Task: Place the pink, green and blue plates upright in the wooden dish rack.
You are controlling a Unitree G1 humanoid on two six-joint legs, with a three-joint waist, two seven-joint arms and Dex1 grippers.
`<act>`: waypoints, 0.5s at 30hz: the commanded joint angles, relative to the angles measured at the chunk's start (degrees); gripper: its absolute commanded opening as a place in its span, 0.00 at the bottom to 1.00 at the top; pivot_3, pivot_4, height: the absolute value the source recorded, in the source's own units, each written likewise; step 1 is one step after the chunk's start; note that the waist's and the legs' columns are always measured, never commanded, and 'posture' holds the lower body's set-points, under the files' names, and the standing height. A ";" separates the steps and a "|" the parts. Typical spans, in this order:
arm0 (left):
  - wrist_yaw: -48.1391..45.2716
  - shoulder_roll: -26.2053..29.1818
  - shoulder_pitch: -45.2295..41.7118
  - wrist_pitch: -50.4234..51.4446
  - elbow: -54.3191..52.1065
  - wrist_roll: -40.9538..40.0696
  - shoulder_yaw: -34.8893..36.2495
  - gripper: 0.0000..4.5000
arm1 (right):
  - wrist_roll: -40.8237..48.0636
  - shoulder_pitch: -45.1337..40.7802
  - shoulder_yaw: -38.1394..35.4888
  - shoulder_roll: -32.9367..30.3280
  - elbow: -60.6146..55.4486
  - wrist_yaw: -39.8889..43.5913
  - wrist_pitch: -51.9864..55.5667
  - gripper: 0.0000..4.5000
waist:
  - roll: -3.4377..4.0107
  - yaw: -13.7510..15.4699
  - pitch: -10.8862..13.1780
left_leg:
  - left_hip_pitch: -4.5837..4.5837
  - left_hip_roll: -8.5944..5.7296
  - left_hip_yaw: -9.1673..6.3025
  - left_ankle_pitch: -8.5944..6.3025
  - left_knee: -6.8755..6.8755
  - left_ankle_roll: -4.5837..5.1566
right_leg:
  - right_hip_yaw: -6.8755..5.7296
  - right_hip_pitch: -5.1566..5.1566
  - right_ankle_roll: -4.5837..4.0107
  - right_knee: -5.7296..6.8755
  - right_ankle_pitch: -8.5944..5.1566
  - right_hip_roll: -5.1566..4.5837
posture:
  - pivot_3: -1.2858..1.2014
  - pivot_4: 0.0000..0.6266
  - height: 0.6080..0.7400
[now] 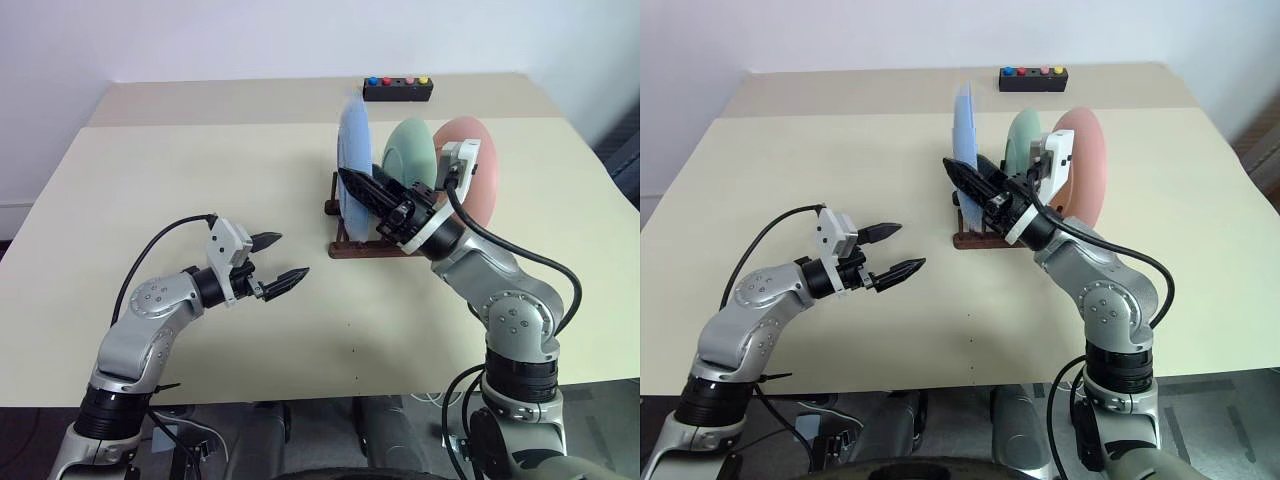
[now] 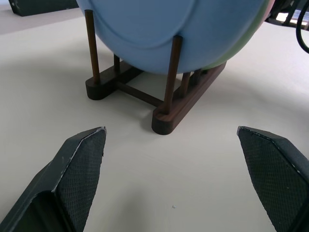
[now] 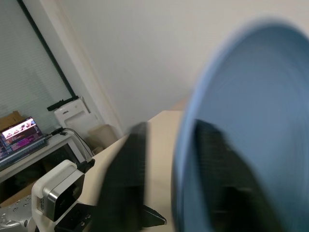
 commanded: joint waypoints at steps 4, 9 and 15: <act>-0.16 -0.29 -0.84 -1.36 -1.05 -0.14 0.40 1.00 | -0.20 -0.48 -1.23 -1.04 -0.99 -0.77 -1.47 0.99 | 0.00 0.00 0.00 | 0.00 0.00 0.00 0.00 0.00 0.00 | 0.00 0.00 0.00 -0.01 0.00 0.00 | 0.52 0.24 1.00; -0.18 -0.48 -0.97 -1.39 -0.90 -0.12 0.31 1.00 | -1.77 -0.84 -0.80 -2.01 -0.81 -1.01 -2.57 0.99 | 0.00 0.01 0.00 | 0.00 0.00 0.00 0.00 0.00 0.00 | 0.00 0.00 0.00 -0.01 0.00 0.00 | 0.52 0.24 1.00; -0.25 -0.80 -1.01 -1.38 -0.81 -0.02 0.25 1.00 | -5.01 -1.39 0.55 -4.73 -1.80 0.50 -3.59 0.99 | 0.00 0.03 0.00 | 0.00 0.00 0.00 0.00 0.00 0.00 | 0.00 0.00 0.00 -0.01 0.00 0.00 | 0.52 0.24 1.00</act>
